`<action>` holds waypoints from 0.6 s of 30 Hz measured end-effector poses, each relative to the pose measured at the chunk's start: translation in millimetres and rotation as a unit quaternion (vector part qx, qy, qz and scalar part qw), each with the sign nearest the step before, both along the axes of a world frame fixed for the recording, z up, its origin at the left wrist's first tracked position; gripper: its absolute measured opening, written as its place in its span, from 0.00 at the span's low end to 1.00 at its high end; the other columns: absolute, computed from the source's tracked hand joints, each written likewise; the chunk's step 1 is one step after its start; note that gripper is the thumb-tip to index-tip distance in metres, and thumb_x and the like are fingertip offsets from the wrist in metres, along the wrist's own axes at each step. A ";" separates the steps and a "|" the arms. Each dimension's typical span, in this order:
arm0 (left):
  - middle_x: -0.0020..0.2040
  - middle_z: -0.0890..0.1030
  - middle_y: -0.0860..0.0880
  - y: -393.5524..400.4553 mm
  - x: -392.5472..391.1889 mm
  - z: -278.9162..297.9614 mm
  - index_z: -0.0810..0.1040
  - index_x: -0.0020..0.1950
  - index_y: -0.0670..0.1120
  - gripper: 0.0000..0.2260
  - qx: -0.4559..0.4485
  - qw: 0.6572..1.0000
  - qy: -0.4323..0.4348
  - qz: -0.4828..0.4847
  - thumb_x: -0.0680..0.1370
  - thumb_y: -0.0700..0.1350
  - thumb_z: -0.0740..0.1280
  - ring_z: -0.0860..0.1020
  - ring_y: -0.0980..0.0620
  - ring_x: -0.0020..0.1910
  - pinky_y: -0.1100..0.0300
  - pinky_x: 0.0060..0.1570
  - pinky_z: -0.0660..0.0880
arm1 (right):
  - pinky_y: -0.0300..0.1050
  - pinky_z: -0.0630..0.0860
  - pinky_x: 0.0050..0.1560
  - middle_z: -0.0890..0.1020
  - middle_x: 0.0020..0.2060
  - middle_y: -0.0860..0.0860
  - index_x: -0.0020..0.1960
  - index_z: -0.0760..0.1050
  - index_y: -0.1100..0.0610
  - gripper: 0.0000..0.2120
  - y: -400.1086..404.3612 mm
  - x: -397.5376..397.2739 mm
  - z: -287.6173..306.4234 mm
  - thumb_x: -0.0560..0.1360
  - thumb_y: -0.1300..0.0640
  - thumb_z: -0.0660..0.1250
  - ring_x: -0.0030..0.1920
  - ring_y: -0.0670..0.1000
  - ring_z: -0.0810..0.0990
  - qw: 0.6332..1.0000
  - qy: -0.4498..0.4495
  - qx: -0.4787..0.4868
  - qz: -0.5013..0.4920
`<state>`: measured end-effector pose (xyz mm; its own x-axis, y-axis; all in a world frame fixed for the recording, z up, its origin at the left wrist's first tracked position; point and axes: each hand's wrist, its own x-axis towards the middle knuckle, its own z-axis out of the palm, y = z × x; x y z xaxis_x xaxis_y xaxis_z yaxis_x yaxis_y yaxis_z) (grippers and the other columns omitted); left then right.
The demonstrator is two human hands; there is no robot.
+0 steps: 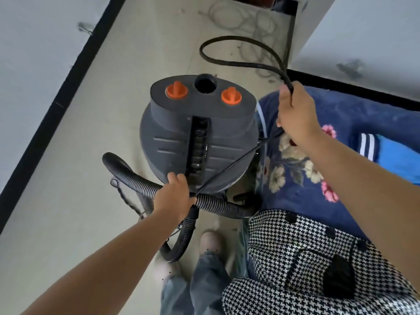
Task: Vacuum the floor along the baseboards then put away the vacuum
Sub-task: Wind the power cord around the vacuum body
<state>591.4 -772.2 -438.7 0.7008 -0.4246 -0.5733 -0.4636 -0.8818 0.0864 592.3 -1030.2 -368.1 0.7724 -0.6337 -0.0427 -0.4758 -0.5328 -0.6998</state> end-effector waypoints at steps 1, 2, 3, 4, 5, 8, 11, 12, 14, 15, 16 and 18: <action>0.60 0.65 0.42 3.3 -2.4 -2.0 0.62 0.61 0.40 0.19 -0.015 1.000 0.009 0.000 0.79 0.53 0.60 0.77 0.44 0.52 0.55 0.45 0.74 | 0.48 0.70 0.42 0.67 0.30 0.47 0.37 0.58 0.48 0.15 -1.1 0.7 -1.0 0.82 0.54 0.51 0.31 0.49 0.69 1.000 -0.002 -0.002 -0.006; 0.60 0.64 0.42 7.2 -5.0 -3.9 0.63 0.62 0.40 0.17 -0.027 1.000 0.015 0.002 0.80 0.51 0.58 0.77 0.43 0.52 0.54 0.45 0.74 | 0.46 0.69 0.40 0.67 0.30 0.47 0.36 0.57 0.48 0.16 -0.3 1.8 -1.4 0.82 0.54 0.50 0.30 0.46 0.68 1.000 -0.003 -0.006 -0.011; 0.61 0.65 0.42 9.7 -7.5 -6.3 0.63 0.62 0.40 0.17 -0.030 0.999 0.019 0.005 0.80 0.51 0.58 0.76 0.43 0.53 0.53 0.47 0.73 | 0.45 0.68 0.38 0.67 0.30 0.47 0.36 0.57 0.48 0.16 1.9 3.8 -1.3 0.82 0.54 0.50 0.30 0.46 0.68 1.000 -0.001 -0.007 -0.015; 0.61 0.66 0.43 11.8 -11.2 -9.7 0.64 0.61 0.41 0.17 -0.022 1.000 0.020 0.004 0.80 0.52 0.58 0.76 0.43 0.54 0.53 0.48 0.73 | 0.44 0.67 0.35 0.68 0.30 0.47 0.36 0.57 0.47 0.16 4.6 5.2 -1.3 0.82 0.54 0.50 0.31 0.46 0.68 1.000 -0.003 -0.005 -0.016; 0.61 0.69 0.44 12.4 -15.1 -13.7 0.65 0.62 0.42 0.19 -0.006 1.000 0.021 -0.004 0.79 0.54 0.59 0.75 0.43 0.56 0.53 0.50 0.72 | 0.41 0.66 0.33 0.68 0.30 0.47 0.36 0.57 0.47 0.16 7.9 6.4 -0.9 0.82 0.54 0.51 0.31 0.46 0.69 1.000 -0.003 -0.003 -0.015; 0.60 0.73 0.45 6.1 -17.9 -24.6 0.68 0.63 0.43 0.17 0.031 0.999 0.007 -0.011 0.80 0.53 0.58 0.75 0.45 0.58 0.53 0.52 0.71 | 0.38 0.64 0.31 0.68 0.30 0.47 0.36 0.57 0.48 0.16 22.0 10.4 3.2 0.82 0.54 0.50 0.28 0.41 0.70 1.000 0.006 -0.006 -0.003; 0.60 0.74 0.44 3.1 -10.8 -30.5 0.71 0.62 0.42 0.12 0.032 0.997 0.006 -0.068 0.80 0.45 0.58 0.75 0.44 0.59 0.52 0.51 0.72 | 0.49 0.71 0.37 0.75 0.34 0.56 0.42 0.67 0.54 0.13 42.5 12.5 6.8 0.83 0.54 0.50 0.33 0.48 0.77 1.000 0.004 0.003 0.024; 0.59 0.74 0.44 7.2 -7.1 -30.5 0.72 0.61 0.42 0.12 0.019 0.997 0.014 -0.073 0.80 0.44 0.57 0.75 0.43 0.58 0.52 0.51 0.73 | 0.53 0.71 0.45 0.78 0.41 0.62 0.49 0.71 0.60 0.13 48.7 12.0 7.6 0.83 0.55 0.51 0.41 0.57 0.79 0.999 0.006 -0.007 0.036; 0.59 0.74 0.44 21.4 2.9 -26.3 0.72 0.61 0.44 0.13 -0.016 0.998 0.028 -0.047 0.82 0.46 0.54 0.75 0.43 0.58 0.51 0.50 0.73 | 0.50 0.66 0.51 0.78 0.51 0.66 0.59 0.69 0.68 0.17 55.6 10.9 8.8 0.82 0.56 0.51 0.52 0.64 0.75 0.998 0.017 -0.032 0.052; 0.58 0.74 0.44 31.1 9.7 -20.9 0.71 0.62 0.44 0.14 -0.028 0.999 0.030 -0.026 0.82 0.47 0.52 0.75 0.42 0.57 0.50 0.50 0.73 | 0.48 0.66 0.50 0.78 0.52 0.66 0.61 0.68 0.68 0.17 56.0 10.2 8.8 0.82 0.56 0.52 0.54 0.64 0.75 0.997 0.026 -0.039 0.057; 0.57 0.73 0.44 41.5 18.5 -13.2 0.70 0.63 0.44 0.15 -0.044 0.999 0.028 0.012 0.82 0.48 0.51 0.75 0.41 0.56 0.49 0.50 0.73 | 0.45 0.68 0.48 0.78 0.51 0.66 0.61 0.68 0.68 0.17 55.9 10.0 9.6 0.82 0.56 0.51 0.53 0.63 0.76 0.996 0.037 -0.038 0.066; 0.54 0.72 0.40 60.5 43.5 8.2 0.71 0.61 0.42 0.16 -0.081 0.991 0.006 0.103 0.82 0.50 0.51 0.75 0.37 0.53 0.48 0.49 0.72 | 0.38 0.70 0.37 0.78 0.44 0.67 0.58 0.68 0.67 0.15 57.3 10.2 15.0 0.82 0.56 0.51 0.47 0.62 0.79 0.993 0.065 -0.027 0.095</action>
